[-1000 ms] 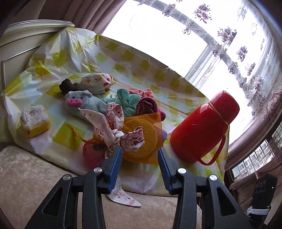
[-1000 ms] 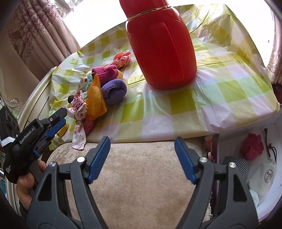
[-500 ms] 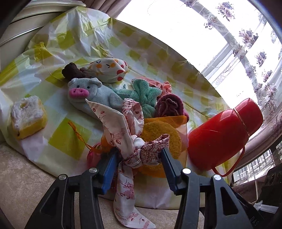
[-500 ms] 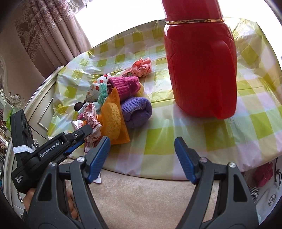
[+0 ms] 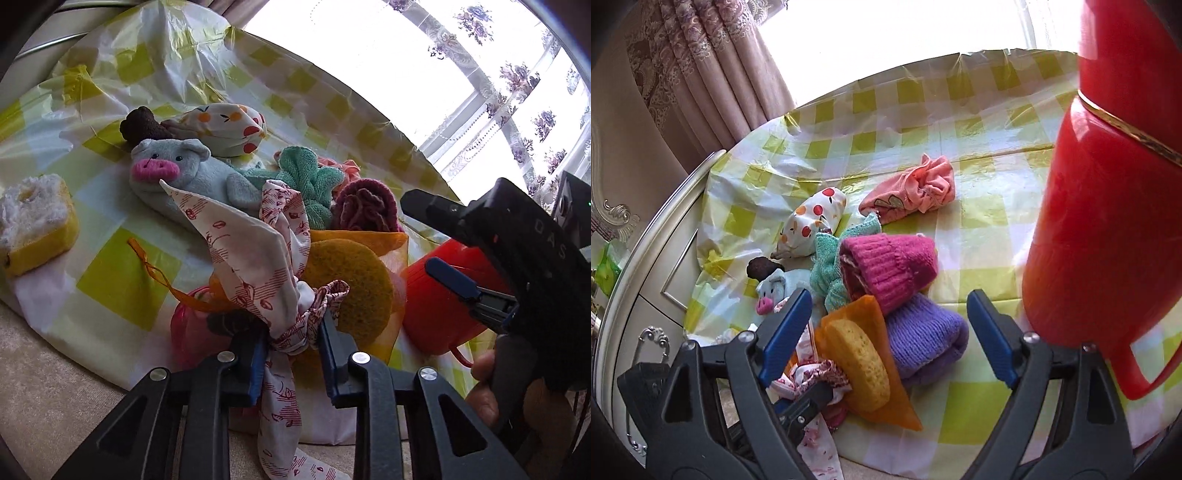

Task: Organize soft objects
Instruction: 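Grasp the pink-white printed cloth with the left tool while the right tool grasps the pink knit hat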

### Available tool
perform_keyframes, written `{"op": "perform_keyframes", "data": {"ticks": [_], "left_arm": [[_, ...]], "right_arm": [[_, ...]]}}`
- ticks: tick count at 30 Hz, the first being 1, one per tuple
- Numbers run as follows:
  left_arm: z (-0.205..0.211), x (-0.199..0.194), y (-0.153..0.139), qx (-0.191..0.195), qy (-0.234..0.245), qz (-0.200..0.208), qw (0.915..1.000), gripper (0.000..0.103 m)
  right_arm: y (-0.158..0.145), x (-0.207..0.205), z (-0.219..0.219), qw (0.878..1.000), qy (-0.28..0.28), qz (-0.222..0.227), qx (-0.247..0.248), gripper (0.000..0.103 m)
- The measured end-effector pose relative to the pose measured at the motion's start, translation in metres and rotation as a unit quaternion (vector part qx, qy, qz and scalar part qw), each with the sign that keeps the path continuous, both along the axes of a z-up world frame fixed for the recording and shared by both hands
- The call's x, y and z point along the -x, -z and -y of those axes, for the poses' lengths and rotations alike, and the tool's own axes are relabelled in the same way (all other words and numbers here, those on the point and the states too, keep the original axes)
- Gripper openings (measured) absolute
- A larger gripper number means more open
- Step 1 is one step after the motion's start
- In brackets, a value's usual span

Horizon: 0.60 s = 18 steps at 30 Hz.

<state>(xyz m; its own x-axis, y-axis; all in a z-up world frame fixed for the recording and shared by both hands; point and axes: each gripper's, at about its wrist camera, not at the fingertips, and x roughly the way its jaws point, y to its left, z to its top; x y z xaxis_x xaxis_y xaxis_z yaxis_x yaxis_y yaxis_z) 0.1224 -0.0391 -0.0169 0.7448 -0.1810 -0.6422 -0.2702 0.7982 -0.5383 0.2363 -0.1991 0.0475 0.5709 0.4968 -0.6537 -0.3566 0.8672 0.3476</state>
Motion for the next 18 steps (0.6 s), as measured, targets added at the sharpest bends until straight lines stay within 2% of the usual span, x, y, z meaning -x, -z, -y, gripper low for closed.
{"op": "perform_keyframes", "data": {"ticks": [7,11,12,13,14,15,17,18], "left_arm": [[-0.005,0.002,0.005,0.016,-0.003,0.012,0.9998,0.027],[-0.005,0.004,0.004,0.016,-0.004,0.018,0.9997,0.027],[-0.004,0.004,0.004,0.014,-0.004,0.019,0.9997,0.027],[-0.004,0.005,0.004,0.013,-0.004,0.02,0.9997,0.027],[-0.004,0.006,0.004,0.011,-0.005,0.021,0.9997,0.027],[-0.003,0.006,0.003,0.009,-0.005,0.02,0.9997,0.027],[-0.001,0.006,0.003,0.005,-0.006,0.02,0.9998,0.027],[0.0,0.006,0.002,0.002,-0.006,0.019,0.9998,0.027]], "right_arm": [[0.021,-0.041,-0.022,0.999,-0.029,-0.03,0.027,0.088],[0.027,-0.05,-0.027,0.998,-0.047,-0.028,0.027,0.087],[0.027,-0.05,-0.028,0.998,-0.052,-0.024,0.025,0.083],[0.027,-0.049,-0.03,0.998,-0.056,-0.02,0.028,0.071],[0.027,-0.049,-0.032,0.998,-0.06,-0.018,0.031,0.067],[0.028,-0.049,-0.033,0.997,-0.063,-0.016,0.031,0.066],[0.027,-0.046,-0.033,0.997,-0.068,-0.009,0.03,0.056],[0.026,-0.045,-0.032,0.997,-0.068,-0.004,0.029,0.055]]}}
